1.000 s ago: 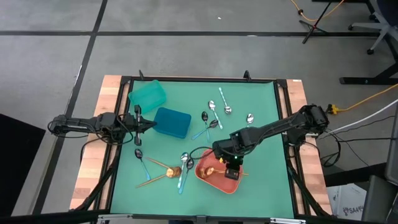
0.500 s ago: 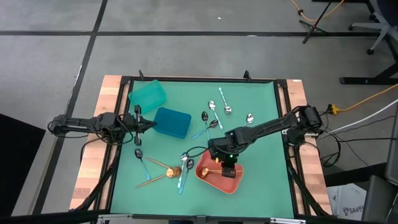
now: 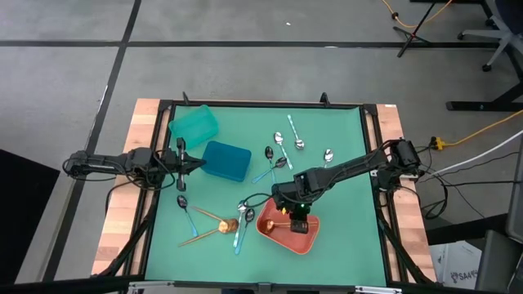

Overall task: Sort silverware by color (type)
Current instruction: Put the yellow spoon into the orange bin

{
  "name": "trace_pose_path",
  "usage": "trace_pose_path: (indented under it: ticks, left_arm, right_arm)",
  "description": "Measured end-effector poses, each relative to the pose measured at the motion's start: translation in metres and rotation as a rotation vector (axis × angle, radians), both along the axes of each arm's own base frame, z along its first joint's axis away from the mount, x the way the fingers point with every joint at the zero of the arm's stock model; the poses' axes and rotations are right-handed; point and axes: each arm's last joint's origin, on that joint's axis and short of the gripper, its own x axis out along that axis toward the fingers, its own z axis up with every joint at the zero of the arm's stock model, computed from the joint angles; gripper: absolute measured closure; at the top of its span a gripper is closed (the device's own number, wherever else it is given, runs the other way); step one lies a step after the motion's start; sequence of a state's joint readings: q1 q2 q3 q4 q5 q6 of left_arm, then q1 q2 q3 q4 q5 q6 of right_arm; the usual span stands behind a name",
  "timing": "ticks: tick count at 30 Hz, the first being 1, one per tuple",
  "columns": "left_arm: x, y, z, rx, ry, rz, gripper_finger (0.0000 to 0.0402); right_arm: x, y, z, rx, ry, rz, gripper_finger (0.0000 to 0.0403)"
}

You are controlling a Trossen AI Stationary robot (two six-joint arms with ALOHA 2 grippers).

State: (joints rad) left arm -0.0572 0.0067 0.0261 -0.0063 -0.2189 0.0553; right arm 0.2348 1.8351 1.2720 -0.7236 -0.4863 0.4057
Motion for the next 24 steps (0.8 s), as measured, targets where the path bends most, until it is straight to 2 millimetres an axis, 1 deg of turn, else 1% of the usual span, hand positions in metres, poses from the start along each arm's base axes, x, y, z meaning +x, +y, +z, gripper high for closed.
trace_pose_path:
  ticks: [5,24]
  left_arm:
    - [0.0000,0.0000,0.0000,0.000,0.000,0.000,0.0401]
    - [0.0000,0.0000,0.0001,0.000,-0.001,0.000,0.0401]
  right_arm:
    - [0.0005,-0.0011,-0.0004,-0.043,-0.012,-0.011,0.0393]
    - [0.0000,-0.0011,-0.0003,-0.045,-0.008,-0.014,0.0393]
